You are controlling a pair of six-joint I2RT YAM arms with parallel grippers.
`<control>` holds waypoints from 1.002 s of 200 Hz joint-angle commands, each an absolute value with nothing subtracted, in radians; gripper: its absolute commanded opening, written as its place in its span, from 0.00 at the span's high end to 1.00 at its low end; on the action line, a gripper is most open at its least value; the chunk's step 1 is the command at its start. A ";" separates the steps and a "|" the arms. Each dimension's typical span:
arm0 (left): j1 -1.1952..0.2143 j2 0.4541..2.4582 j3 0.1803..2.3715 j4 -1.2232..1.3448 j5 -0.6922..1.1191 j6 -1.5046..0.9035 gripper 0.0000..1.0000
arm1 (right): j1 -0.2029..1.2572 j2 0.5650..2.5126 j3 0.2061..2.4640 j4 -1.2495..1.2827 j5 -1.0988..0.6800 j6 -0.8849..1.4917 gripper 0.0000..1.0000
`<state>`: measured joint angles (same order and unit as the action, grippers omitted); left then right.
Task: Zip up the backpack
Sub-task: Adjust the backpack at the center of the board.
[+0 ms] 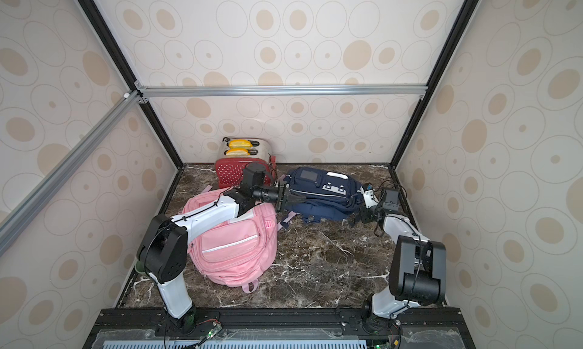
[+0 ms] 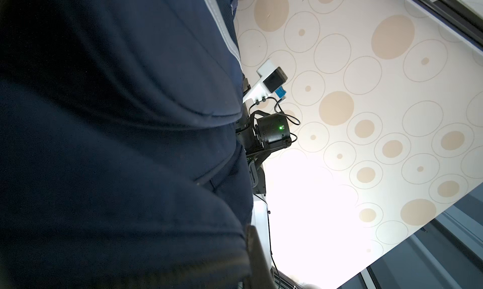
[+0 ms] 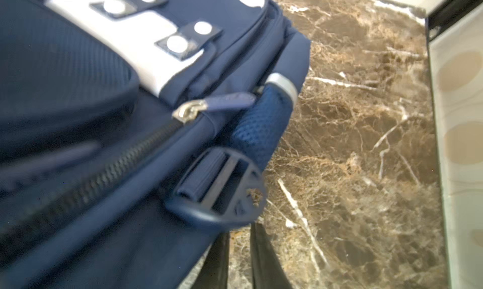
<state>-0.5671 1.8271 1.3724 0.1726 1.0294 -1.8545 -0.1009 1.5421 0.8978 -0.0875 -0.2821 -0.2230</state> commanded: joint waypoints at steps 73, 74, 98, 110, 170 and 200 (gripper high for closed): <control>-0.559 1.798 1.393 0.334 1.042 -1.874 1.00 | -0.085 1.424 0.836 -0.230 -0.256 -0.174 0.48; -0.559 1.798 1.393 0.334 1.042 -1.873 1.00 | -0.085 1.420 0.835 -0.232 -0.255 -0.174 0.48; -0.558 1.808 1.404 0.334 1.043 -1.876 1.00 | -0.073 1.341 0.781 -0.252 -0.201 -0.194 0.46; -0.559 1.806 1.404 0.335 1.042 -1.878 1.00 | -0.061 1.312 0.739 -0.222 -0.185 -0.214 0.46; -0.559 1.796 1.389 0.368 1.048 -1.904 1.00 | -0.056 1.401 0.743 -0.057 -0.217 -0.180 0.49; -0.560 1.785 1.378 0.371 1.042 -1.902 1.00 | -0.048 1.492 0.815 -0.031 -0.224 -0.174 0.53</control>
<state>-0.5663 1.8271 1.3495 0.2543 1.0237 -1.8927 -0.0582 1.4357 0.7490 -0.0856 -0.2100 -0.1879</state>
